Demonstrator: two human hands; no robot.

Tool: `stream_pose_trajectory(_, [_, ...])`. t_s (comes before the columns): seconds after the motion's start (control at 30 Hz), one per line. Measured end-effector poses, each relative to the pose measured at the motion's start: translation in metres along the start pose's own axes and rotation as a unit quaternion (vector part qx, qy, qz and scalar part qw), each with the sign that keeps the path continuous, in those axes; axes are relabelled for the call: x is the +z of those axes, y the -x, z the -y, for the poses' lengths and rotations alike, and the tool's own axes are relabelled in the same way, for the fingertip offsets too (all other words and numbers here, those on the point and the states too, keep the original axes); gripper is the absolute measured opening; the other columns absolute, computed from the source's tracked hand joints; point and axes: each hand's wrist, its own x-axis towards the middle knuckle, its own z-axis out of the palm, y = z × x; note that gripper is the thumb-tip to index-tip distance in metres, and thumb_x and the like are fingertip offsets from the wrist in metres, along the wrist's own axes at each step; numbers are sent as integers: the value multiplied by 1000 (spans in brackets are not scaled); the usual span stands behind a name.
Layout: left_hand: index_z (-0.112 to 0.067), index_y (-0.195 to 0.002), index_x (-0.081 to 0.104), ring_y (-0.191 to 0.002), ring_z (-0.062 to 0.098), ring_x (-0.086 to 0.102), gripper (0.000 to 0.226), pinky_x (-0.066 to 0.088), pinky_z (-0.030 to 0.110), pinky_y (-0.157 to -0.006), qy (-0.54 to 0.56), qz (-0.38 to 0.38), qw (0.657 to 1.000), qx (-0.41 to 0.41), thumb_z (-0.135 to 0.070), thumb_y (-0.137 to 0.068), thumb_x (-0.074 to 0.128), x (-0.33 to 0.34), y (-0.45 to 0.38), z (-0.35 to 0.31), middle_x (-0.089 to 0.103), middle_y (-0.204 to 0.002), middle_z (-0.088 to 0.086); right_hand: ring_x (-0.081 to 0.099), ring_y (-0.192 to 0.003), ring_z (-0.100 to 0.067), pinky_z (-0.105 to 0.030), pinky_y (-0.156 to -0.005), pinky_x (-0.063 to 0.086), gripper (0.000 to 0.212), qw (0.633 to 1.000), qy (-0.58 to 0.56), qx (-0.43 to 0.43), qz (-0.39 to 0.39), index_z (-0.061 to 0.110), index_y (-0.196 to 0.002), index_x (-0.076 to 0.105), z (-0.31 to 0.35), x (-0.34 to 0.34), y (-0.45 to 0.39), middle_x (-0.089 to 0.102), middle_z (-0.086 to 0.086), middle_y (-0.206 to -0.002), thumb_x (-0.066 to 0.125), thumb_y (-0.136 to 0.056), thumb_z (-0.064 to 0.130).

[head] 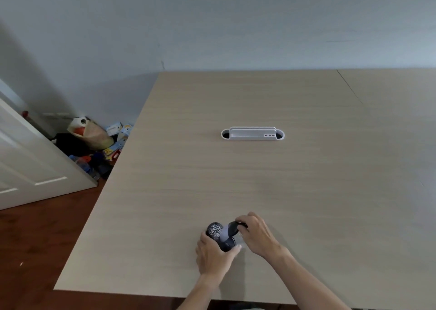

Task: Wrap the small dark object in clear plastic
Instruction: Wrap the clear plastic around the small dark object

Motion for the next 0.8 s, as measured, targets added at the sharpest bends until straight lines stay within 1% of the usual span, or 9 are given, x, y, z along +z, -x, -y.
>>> stream_pose_trajectory(0.1, [-9,-133,34,-123,29,45,103,46,38,-97,-24,-15,1000,1,-61,-56,77,0,-4,-4,49,-129,7,58,-99,-28,-35,-85,45,26,999,14,-7,43,17,-106,66,-1,0,-1,57,-7,-101,46,-90,11])
stream_pose_trajectory(0.17, [-8,-134,34,-124,31,45,100,46,39,-97,-42,-13,999,-2,-58,-59,76,0,-8,-6,49,-130,9,59,-97,-31,-36,-84,43,24,997,65,15,29,15,-106,63,-6,-4,-1,55,-6,-106,44,-92,11])
stream_pose_trajectory(0.27, [-11,-136,31,-121,31,45,95,45,38,-98,-80,6,997,8,-47,-60,75,-1,-13,-10,47,-128,10,59,-94,-31,-37,-84,44,22,999,26,17,-8,12,-102,64,-9,-8,-7,57,-9,-100,45,-91,10])
stream_pose_trajectory(0.37, [-14,-137,28,-119,31,44,95,44,35,-96,-101,20,994,21,-41,-59,74,-3,-17,-13,45,-124,8,55,-98,-28,-35,-84,43,21,1000,-14,0,20,7,-98,67,-3,-4,-9,63,-14,-93,48,-89,8])
stream_pose_trajectory(0.47, [-15,-136,29,-120,30,45,96,43,35,-97,-100,19,995,22,-48,-59,76,-4,-18,-12,44,-124,8,58,-95,-31,-36,-82,44,21,999,17,3,41,11,-98,65,-6,-3,-4,53,-3,-92,46,-89,9])
stream_pose_trajectory(0.53, [-13,-135,31,-121,30,46,95,42,35,-97,-91,24,995,18,-45,-60,78,-4,-19,-10,44,-127,8,60,-92,-33,-36,-82,44,21,998,55,21,19,12,-97,64,-11,-7,-4,46,-1,-91,44,-90,9])
stream_pose_trajectory(0.63, [-11,-125,39,-117,29,48,77,45,35,-95,-78,31,996,18,-33,-60,76,-6,-19,-8,47,-122,7,58,-95,-30,-37,-84,44,23,999,6,31,-18,12,-98,67,-10,-10,-7,60,-8,-94,47,-88,8])
stream_pose_trajectory(0.73, [-13,-117,44,-114,27,48,65,45,35,-92,-76,39,996,39,-27,-61,74,-7,-20,-5,49,-116,4,56,-96,-24,-31,-83,44,24,999,-27,-21,24,12,-101,68,4,-4,-7,61,-10,-94,48,-88,6])
stream_pose_trajectory(0.8, [-13,-112,46,-111,25,48,58,44,33,-89,-82,43,994,55,-25,-62,73,-8,-21,-3,49,-112,2,57,-92,-26,-33,-84,45,26,998,-11,-37,43,15,-103,66,7,1,-4,55,-7,-96,46,-90,6])
